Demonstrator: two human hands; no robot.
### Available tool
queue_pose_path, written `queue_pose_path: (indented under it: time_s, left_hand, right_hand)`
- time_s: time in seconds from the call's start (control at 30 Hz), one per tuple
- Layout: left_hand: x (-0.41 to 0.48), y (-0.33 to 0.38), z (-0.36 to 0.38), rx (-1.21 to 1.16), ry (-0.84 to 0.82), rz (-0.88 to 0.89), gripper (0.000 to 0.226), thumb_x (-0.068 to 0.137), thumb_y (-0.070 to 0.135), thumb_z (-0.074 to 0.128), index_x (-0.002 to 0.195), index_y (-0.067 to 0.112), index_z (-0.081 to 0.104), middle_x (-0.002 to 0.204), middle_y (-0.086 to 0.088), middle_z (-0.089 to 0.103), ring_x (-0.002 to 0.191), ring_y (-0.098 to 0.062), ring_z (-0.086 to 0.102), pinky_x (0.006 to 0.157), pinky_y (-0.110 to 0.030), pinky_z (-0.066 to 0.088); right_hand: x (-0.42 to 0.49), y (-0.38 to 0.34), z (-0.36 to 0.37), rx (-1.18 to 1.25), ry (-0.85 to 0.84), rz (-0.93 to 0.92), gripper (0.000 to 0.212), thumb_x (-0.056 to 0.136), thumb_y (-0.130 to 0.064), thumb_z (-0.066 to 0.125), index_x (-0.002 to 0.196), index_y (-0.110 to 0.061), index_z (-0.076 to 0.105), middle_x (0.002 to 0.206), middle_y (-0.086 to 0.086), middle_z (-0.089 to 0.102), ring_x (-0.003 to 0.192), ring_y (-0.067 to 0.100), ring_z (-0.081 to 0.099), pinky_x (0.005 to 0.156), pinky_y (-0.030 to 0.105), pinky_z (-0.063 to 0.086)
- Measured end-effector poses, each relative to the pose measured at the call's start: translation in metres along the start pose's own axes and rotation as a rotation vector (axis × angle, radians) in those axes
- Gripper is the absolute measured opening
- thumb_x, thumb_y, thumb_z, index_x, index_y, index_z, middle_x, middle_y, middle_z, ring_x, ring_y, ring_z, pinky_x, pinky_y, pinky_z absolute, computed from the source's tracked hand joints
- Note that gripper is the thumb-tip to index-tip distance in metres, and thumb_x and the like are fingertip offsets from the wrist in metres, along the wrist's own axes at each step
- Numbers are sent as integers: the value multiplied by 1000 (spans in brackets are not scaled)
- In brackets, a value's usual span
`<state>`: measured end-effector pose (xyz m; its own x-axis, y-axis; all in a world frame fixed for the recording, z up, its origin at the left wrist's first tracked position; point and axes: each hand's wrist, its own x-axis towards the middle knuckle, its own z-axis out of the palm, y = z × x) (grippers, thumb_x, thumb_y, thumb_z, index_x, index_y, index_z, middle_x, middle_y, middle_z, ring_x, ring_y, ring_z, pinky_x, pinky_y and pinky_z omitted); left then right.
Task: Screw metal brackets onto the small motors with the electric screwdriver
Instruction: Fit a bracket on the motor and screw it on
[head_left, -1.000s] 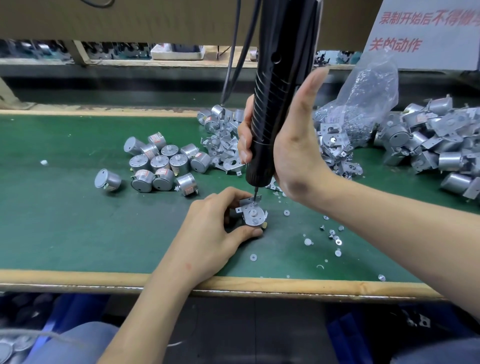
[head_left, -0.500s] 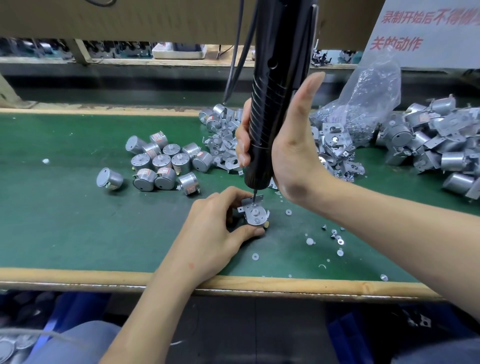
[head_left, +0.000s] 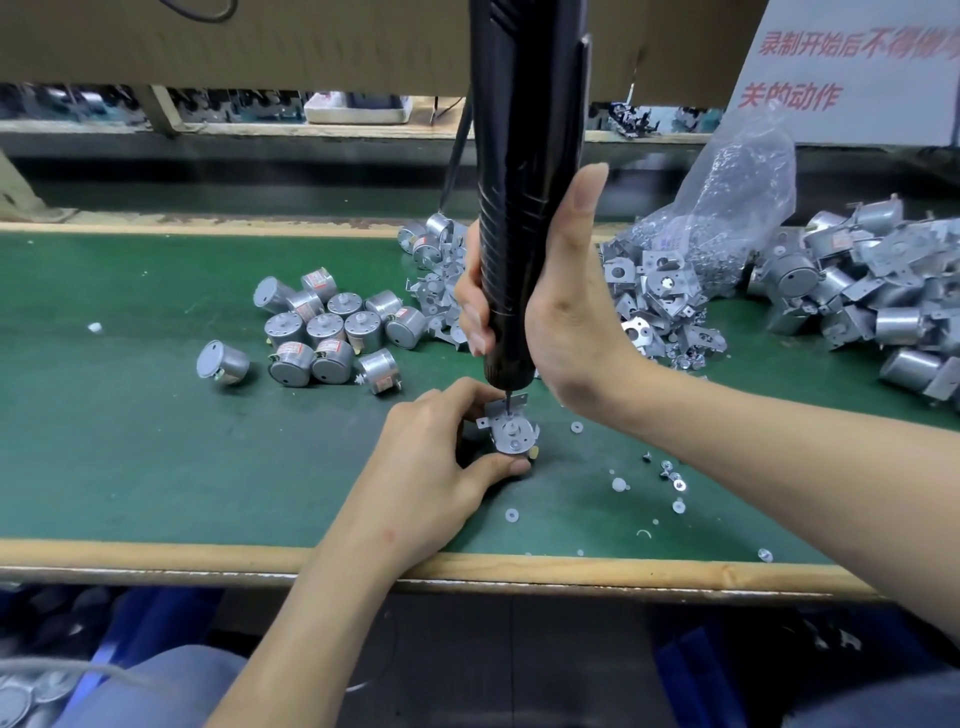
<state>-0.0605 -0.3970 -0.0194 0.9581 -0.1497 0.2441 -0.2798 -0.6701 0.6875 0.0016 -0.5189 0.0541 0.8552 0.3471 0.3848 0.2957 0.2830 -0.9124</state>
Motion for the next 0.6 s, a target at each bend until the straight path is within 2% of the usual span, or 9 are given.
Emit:
queue_pose_path:
  time_s: [0.1,0.13,0.23,0.4,0.5,0.6]
  left_hand:
    - [0,-1,0,3,1,5,41,73,43,83,107,36,61,92,12,67,87,-7,58,72,-13,39]
    - [0,-1,0,4,0,7,41,73,43,83,107,37,61,92,12,67,88,-6,58,72,-13,39]
    - [0,-2,0,5,5,16,41,73,43,83,107,37,60,92,12,67,87,-5,58,71,-13,39]
    - [1,-3,3,15,9,38,41,74,43,82,108,36,61,92,16,66,82,-6,54,70,-17,37]
    - [2,-3,2,16,6,41,42,74,44,82,110,35,60,90,18,66,81,-5,54,69,-19,39]
    - [2,-3,2,3,7,56,41,74,44,83,108,37,60,88,23,66,79,1,56,66,-11,38]
  right_hand:
    - [-1,0,-1,26,23,3,85,86,-84,5,70,-14,50,53,3,49,44,22,45,49,30,41]
    - [-1,1,-1,28,31,-3,84,86,-83,5,70,-15,51,54,3,49,44,22,45,49,30,42]
    - [-2,1,-1,13,66,-17,79,70,-88,21,70,-14,51,53,3,50,45,22,46,51,32,43]
    - [-5,1,-4,7,115,-25,77,67,-90,27,68,-17,54,53,1,51,46,22,50,51,34,45]
    - [-6,0,-11,-117,97,-105,74,74,-82,36,78,-10,54,56,0,57,50,21,58,55,35,51]
    - [-8,-1,-23,-293,92,-139,62,91,-69,48,87,-7,54,63,11,64,59,19,66,62,32,53]
